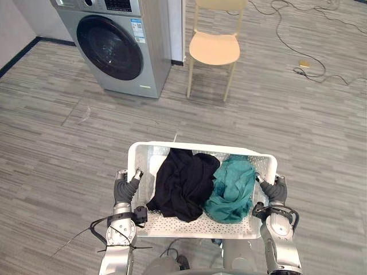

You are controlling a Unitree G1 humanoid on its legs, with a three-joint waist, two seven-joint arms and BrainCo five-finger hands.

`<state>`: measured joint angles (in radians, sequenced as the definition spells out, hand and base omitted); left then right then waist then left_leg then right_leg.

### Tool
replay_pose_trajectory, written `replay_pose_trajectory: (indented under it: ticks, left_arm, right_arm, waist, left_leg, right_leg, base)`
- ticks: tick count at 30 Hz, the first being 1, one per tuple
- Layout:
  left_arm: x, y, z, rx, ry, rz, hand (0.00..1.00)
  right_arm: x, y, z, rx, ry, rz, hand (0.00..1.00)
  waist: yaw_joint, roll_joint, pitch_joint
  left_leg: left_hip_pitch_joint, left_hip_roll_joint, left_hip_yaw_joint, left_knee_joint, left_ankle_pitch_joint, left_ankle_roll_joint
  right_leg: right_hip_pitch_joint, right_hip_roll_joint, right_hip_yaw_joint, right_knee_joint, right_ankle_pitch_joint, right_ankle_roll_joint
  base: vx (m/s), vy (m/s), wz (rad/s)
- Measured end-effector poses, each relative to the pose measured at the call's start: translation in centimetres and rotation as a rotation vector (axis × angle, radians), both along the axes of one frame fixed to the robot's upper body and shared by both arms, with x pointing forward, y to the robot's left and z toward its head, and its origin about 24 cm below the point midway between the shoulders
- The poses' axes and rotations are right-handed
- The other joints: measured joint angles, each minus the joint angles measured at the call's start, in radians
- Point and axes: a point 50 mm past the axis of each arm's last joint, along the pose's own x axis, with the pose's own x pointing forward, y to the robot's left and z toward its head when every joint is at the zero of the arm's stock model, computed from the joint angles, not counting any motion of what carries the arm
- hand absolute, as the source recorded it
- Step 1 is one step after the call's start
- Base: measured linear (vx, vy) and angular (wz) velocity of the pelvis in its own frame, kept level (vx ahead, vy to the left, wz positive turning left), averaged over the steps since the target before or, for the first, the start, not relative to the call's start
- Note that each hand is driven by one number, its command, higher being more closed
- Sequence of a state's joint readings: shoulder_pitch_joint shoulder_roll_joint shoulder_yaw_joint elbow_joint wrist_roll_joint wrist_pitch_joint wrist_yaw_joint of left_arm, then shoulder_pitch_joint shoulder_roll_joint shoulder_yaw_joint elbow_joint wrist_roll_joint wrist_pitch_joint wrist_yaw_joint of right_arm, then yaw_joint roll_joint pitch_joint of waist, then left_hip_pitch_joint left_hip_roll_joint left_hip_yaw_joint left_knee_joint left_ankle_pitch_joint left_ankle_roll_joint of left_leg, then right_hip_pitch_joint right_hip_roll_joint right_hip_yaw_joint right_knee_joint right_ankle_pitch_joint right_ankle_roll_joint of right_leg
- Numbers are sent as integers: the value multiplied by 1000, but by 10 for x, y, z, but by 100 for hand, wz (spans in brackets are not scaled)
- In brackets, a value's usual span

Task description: Pick up the laundry basket with both hands and put the clothes into the washing machine.

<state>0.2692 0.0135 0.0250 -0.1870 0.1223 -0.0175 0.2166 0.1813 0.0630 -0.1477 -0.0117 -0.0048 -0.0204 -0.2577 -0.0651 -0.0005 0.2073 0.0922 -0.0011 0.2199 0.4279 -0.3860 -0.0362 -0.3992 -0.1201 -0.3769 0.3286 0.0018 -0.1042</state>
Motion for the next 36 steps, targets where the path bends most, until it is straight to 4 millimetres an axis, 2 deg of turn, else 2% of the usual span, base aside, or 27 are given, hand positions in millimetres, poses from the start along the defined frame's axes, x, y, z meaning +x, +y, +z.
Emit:
replay_pose_trajectory:
  ticks: [1,2,3,4,5,7,9,11,12,13,14,15,16,18,19,20,23,25,27,29,30,31,32,33,34,35,36]
  left_arm:
    - [0,-3,-2,-6,7,-4,100]
    - [-2,-7,-5,-34,19,4,100]
    - [-6,-5,-7,-39,31,18,100]
    - [-8,-3,-8,-39,36,29,100]
    - [-8,-2,-7,-35,25,28,100]
    - [-6,-4,-3,-38,2,1,100]
    - [-7,-4,-1,-37,-11,-5,100]
    - [-7,-4,3,-42,-28,-7,100]
    - [-9,-4,4,-45,-35,-3,100]
    - [-12,-5,4,-59,-32,7,100]
    - [-12,-3,-1,-50,-3,7,100]
    - [-11,0,-2,-39,9,12,100]
    - [-12,2,-2,-29,16,13,100]
    - [-15,6,-5,-11,39,17,100]
    - [-17,7,-7,-12,51,25,100]
    - [-23,9,-9,-8,69,42,100]
    - [-23,11,-4,-12,41,55,100]
    - [-20,13,0,-14,19,65,100]
    - [-14,13,0,-19,12,62,100]
    - [-8,13,-7,-26,35,59,100]
    - [-8,12,-8,-28,41,58,100]
    - [-8,9,-16,-46,70,57,100]
    - [-9,7,-17,-61,72,63,100]
    - [-9,5,-17,-71,72,68,100]
    - [-10,4,-18,-80,74,73,100]
    - [-10,4,-19,-83,78,73,100]
    - [-12,3,-21,-89,88,68,100]
  right_arm:
    - [-2,-2,0,-5,4,-5,100]
    - [-5,-7,0,-21,9,-6,100]
    - [-5,-6,3,-34,1,11,100]
    - [-5,-3,5,-32,-4,21,100]
    - [-6,-1,9,-32,-24,18,100]
    - [-7,-1,15,-28,-52,-5,100]
    - [-9,-1,19,-30,-65,-14,100]
    - [-8,-1,20,-31,-75,-14,100]
    - [-10,-4,20,-39,-79,-19,100]
    - [-10,-5,21,-49,-82,-11,100]
    - [-10,-1,13,-25,-47,-12,100]
    - [-13,2,6,-8,-16,-12,100]
    - [-13,3,6,-8,-14,-6,100]
    - [-10,9,3,-2,1,18,100]
    - [-10,10,1,1,15,23,100]
    - [-9,12,-3,1,36,35,100]
    - [-2,13,2,-1,11,44,100]
    - [7,14,6,3,-12,62,100]
    - [11,13,6,6,-12,57,100]
    - [9,12,1,8,6,54,100]
    - [8,11,0,8,11,53,100]
    - [7,8,-1,-10,23,55,100]
    - [7,7,-1,-18,25,58,100]
    - [7,6,-1,-25,25,61,100]
    - [8,4,0,-32,22,67,100]
    - [9,3,2,-37,18,73,100]
    - [9,3,1,-38,19,79,100]
  waist:
    - [-15,19,4]
    - [-4,90,5]
    - [25,129,4]
    - [39,130,2]
    - [61,131,2]
    - [81,104,5]
    - [88,78,10]
    - [110,48,15]
    - [111,51,8]
    - [115,80,-8]
    - [119,60,-8]
    - [123,27,-23]
    - [130,11,-20]
    - [131,-34,9]
    - [127,-35,9]
    - [117,-33,9]
    - [97,-5,-2]
    - [80,9,2]
    - [81,22,10]
    - [78,21,8]
    - [74,20,8]
    - [58,43,-7]
    - [61,52,-14]
    - [66,62,-15]
    - [75,75,-18]
    - [82,90,-20]
    - [83,93,-19]
  left_leg:
    - [-23,35,4,118,-3,-3]
    - [-92,166,36,376,54,50]
    - [-165,276,58,608,258,96]
    - [-194,315,54,689,393,106]
    - [-264,371,39,831,430,119]
    - [-381,380,29,923,319,125]
    - [-469,349,28,838,230,112]
    - [-529,271,15,481,179,52]
    - [-521,223,-21,256,207,-11]
    - [-501,208,-93,30,237,-61]
    - [-492,190,-102,94,268,-22]
    - [-487,169,-76,133,209,-10]
    - [-475,162,-55,155,176,4]
    - [-369,152,32,226,77,42]
    - [-335,155,43,230,55,52]
    - [-240,162,78,192,37,61]
    - [-141,193,106,70,40,41]
    - [-117,218,107,39,39,13]
    - [-80,255,103,33,23,-23]
    - [8,298,82,6,3,-104]
    - [39,308,70,-5,-2,-127]
    - [77,365,11,-8,18,-176]
    - [66,384,-14,20,43,-171]
    - [41,401,-49,75,72,-133]
    - [-10,425,-94,187,135,-52]
    - [-101,468,-144,360,286,34]
    - [-180,507,-160,541,293,44]
  right_leg:
    - [30,12,-1,18,24,30]
    - [106,86,-38,15,-24,11]
    - [180,151,-18,-12,-65,12]
    - [217,172,7,-27,-83,13]
    - [291,199,42,-64,-105,26]
    - [393,197,106,-134,-117,41]
    - [485,167,151,-196,-119,45]
    - [572,99,196,-222,-168,99]
    - [583,80,201,-215,-214,146]
    - [594,86,219,-191,-274,193]
    - [606,43,250,-114,-346,217]
    - [564,3,271,2,-369,224]
    - [514,-24,284,121,-377,238]
    - [342,-107,306,638,-321,312]
    - [316,-115,291,720,-315,307]
    - [263,-134,214,806,-307,223]
    - [162,-142,55,639,-335,140]
    - [99,-142,21,433,-327,138]
    - [55,-142,27,241,-255,135]
    - [46,-138,60,20,-103,154]
    - [45,-135,78,11,-47,168]
    - [36,-84,100,148,-8,180]
    - [21,-69,100,193,-50,168]
    - [14,-54,92,230,-86,154]
    - [18,-29,85,254,-127,133]
    - [56,3,70,244,-164,107]
    - [122,33,53,209,-181,85]
  base:
    - [735,-94,75]
    - [733,-45,-1]
    - [730,-5,-59]
    - [725,42,-96]
    - [563,38,-72]
    - [695,60,-64]
    - [771,199,-66]
    - [705,310,-76]
    - [450,255,-71]
    - [572,357,-77]
    - [699,404,-63]
    - [595,325,-51]
    - [583,262,-51]
    - [561,198,-60]
    - [540,113,-63]
    - [412,72,-50]
    - [484,11,-42]
    - [445,-105,-27]
    - [471,-213,-8]
    - [639,-351,13]
    - [658,-441,45]
    - [544,-394,25]
    - [518,-411,8]
    - [409,-357,-32]
    - [506,-400,-34]
    - [607,-430,-34]
    - [502,-305,-19]
